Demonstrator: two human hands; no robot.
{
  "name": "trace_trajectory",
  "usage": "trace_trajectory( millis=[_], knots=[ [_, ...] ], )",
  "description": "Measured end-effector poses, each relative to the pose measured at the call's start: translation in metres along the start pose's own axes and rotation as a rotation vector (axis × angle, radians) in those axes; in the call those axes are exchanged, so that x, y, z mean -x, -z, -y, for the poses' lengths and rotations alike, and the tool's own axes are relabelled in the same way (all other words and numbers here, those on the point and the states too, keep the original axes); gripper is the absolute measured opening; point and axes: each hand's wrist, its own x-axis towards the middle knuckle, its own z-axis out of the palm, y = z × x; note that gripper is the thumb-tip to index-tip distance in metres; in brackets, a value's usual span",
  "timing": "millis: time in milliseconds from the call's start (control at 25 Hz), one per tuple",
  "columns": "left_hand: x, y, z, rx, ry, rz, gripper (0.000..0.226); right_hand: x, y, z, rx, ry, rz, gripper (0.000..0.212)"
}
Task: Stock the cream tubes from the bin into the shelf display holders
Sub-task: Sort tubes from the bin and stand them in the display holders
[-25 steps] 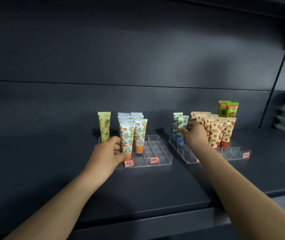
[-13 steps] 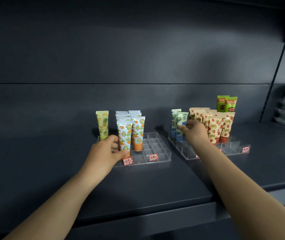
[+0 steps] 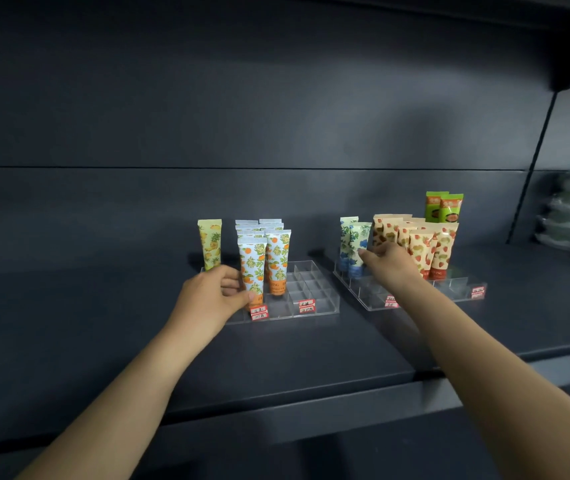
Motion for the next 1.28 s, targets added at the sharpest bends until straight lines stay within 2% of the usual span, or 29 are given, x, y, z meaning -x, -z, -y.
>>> trace_trajectory(
  millis=[160, 440, 600, 800, 1040, 1280],
  knots=[
    [0.011, 0.018, -0.004, -0.125, -0.063, -0.092, 0.033, 0.022, 0.015, 0.009, 0.114, 0.078, 0.014, 0.041],
    [0.052, 0.057, -0.052, -0.513, -0.186, 0.051, 0.035, 0.083, 0.06, 0.013, 0.443, 0.35, 0.227, 0.037],
    [0.103, 0.06, -0.093, -0.618, -0.229, 0.064, 0.034, 0.117, 0.096, -0.001, 0.526, 0.46, 0.254, 0.041],
    [0.175, 0.044, -0.136, -0.73, -0.146, 0.111, 0.039, 0.162, 0.132, -0.035, 0.57, 0.569, 0.31, 0.052],
    [0.26, 0.017, -0.16, -0.76, -0.046, 0.187, 0.041, 0.236, 0.152, -0.075, 0.59, 0.613, 0.396, 0.046],
    [0.343, -0.028, -0.146, -0.683, 0.012, 0.325, 0.043, 0.316, 0.145, -0.134, 0.624, 0.547, 0.488, 0.049]
  ],
)
